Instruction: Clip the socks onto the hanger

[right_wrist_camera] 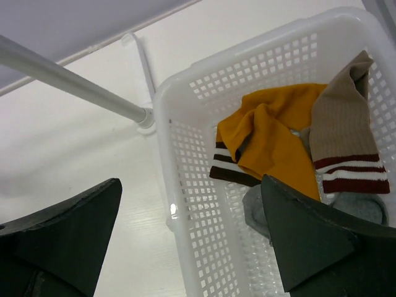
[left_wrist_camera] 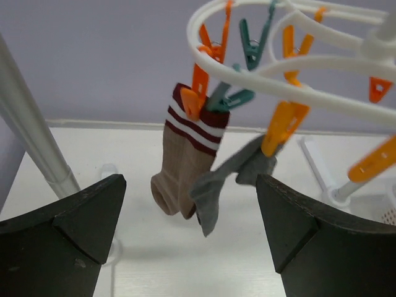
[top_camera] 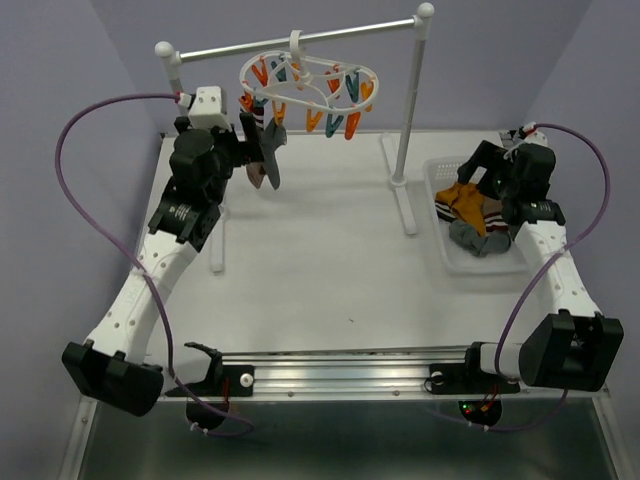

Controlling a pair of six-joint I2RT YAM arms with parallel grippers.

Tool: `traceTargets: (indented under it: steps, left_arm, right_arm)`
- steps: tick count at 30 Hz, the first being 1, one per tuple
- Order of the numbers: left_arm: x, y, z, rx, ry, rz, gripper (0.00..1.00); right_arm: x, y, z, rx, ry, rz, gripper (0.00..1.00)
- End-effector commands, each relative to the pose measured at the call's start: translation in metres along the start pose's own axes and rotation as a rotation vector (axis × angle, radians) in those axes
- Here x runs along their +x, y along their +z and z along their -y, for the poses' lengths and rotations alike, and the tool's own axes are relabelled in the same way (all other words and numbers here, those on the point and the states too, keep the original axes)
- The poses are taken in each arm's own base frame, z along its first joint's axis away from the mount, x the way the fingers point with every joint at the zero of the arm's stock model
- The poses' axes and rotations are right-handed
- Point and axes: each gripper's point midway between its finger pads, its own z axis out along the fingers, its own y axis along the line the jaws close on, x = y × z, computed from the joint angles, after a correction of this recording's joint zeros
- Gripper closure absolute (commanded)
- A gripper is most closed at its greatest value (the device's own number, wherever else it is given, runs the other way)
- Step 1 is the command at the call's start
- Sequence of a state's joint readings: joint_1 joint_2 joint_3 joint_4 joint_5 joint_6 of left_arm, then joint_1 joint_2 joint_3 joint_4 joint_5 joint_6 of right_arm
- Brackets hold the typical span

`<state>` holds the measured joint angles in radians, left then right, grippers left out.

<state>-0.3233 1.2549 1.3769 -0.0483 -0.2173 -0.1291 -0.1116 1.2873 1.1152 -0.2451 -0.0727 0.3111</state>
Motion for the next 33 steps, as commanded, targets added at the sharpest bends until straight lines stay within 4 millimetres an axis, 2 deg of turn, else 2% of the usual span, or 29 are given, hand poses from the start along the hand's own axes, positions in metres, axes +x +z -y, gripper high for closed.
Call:
traceTargets:
  steps: [1,2,3,4,5,6,7,10,11,12,13,14,15,16,17,18,19,20,21,24,25,26,27,30,31,33]
  left_arm:
    - [-0.002,-0.043,0.027,0.142,0.214,0.100,0.01]
    - [-0.009,-0.057,0.030,0.174,0.273,0.149,0.01]
    - [-0.014,-0.062,0.037,0.205,0.274,0.203,0.01]
    - [-0.005,-0.071,0.042,0.256,0.288,0.212,0.01]
    - [-0.002,-0.075,0.047,0.294,0.292,0.219,0.01]
    - [-0.006,-0.078,0.047,0.297,0.285,0.235,0.01]
    - [-0.007,-0.080,0.045,0.291,0.278,0.246,0.01]
    - [-0.010,-0.080,0.043,0.272,0.272,0.267,0.01]
    - [-0.010,-0.078,0.043,0.271,0.274,0.266,0.01]
    - [-0.009,-0.077,0.043,0.270,0.279,0.264,0.01]
    - [-0.006,-0.073,0.043,0.269,0.291,0.256,0.01]
    - [-0.005,-0.072,0.045,0.275,0.303,0.258,0.01]
    - [0.001,-0.071,0.048,0.302,0.315,0.254,0.01]
    - [0.004,-0.070,0.050,0.315,0.348,0.266,0.01]
    - [0.007,-0.069,0.053,0.330,0.363,0.272,0.01]
    - [0.006,-0.068,0.056,0.345,0.370,0.284,0.01]
    - [0.005,-0.067,0.057,0.343,0.374,0.283,0.01]
    - [0.010,-0.062,0.057,0.341,0.382,0.259,0.01]
    - [0.006,-0.061,0.059,0.342,0.386,0.263,0.01]
    - [0.002,-0.060,0.060,0.346,0.412,0.284,0.01]
    - [0.002,-0.061,0.060,0.349,0.416,0.288,0.01]
    - [0.001,-0.061,0.060,0.348,0.425,0.291,0.01]
    - [0.002,-0.063,0.065,0.382,0.433,0.295,0.01]
    - [0.003,-0.063,0.066,0.387,0.450,0.301,0.01]
    - [0.005,-0.062,0.065,0.384,0.455,0.299,0.01]
    - [0.006,-0.062,0.064,0.384,0.460,0.298,0.01]
  right_arm:
    - [-0.024,-0.022,-0.044,-0.192,-0.047,0.079,0.00]
    - [-0.023,-0.028,-0.060,-0.252,-0.038,0.068,0.00]
    - [-0.029,-0.036,-0.076,-0.311,-0.042,0.078,0.00]
    - [-0.031,-0.052,-0.110,-0.426,-0.054,0.088,0.00]
    - [-0.041,-0.064,-0.129,-0.491,-0.028,0.109,0.00]
    - [-0.047,-0.075,-0.144,-0.554,-0.045,0.136,0.00]
    - [-0.065,-0.095,-0.166,-0.671,-0.004,0.182,0.00]
    - [-0.104,-0.132,-0.199,-0.852,0.126,0.244,0.01]
    - [-0.114,-0.139,-0.214,-0.930,0.152,0.256,0.05]
    - [-0.124,-0.143,-0.220,-0.959,0.197,0.253,0.09]
    - [-0.142,-0.157,-0.230,-1.010,0.246,0.260,0.12]
    - [-0.142,-0.149,-0.240,-1.039,0.257,0.231,0.13]
    - [-0.144,-0.152,-0.253,-1.064,0.290,0.203,0.18]
    - [-0.156,-0.163,-0.265,-1.102,0.282,0.221,0.20]
    - [-0.157,-0.164,-0.275,-1.125,0.277,0.213,0.21]
    - [-0.145,-0.150,-0.290,-1.129,0.297,0.145,0.24]
    - [-0.143,-0.147,-0.300,-1.141,0.297,0.124,0.25]
    - [-0.151,-0.152,-0.310,-1.151,0.297,0.123,0.25]
    - [-0.142,-0.134,-0.320,-1.140,0.302,0.084,0.26]
    - [-0.156,-0.124,-0.333,-1.116,0.304,0.083,0.29]
    - [-0.149,-0.109,-0.339,-1.101,0.295,0.057,0.32]
    - [-0.146,-0.103,-0.342,-1.079,0.296,0.041,0.32]
    - [-0.155,-0.106,-0.344,-1.079,0.291,0.066,0.34]
    - [-0.152,-0.101,-0.350,-1.059,0.292,0.064,0.34]
    - [-0.159,-0.102,-0.348,-1.046,0.283,0.097,0.34]
    - [-0.159,-0.100,-0.343,-1.005,0.274,0.106,0.34]
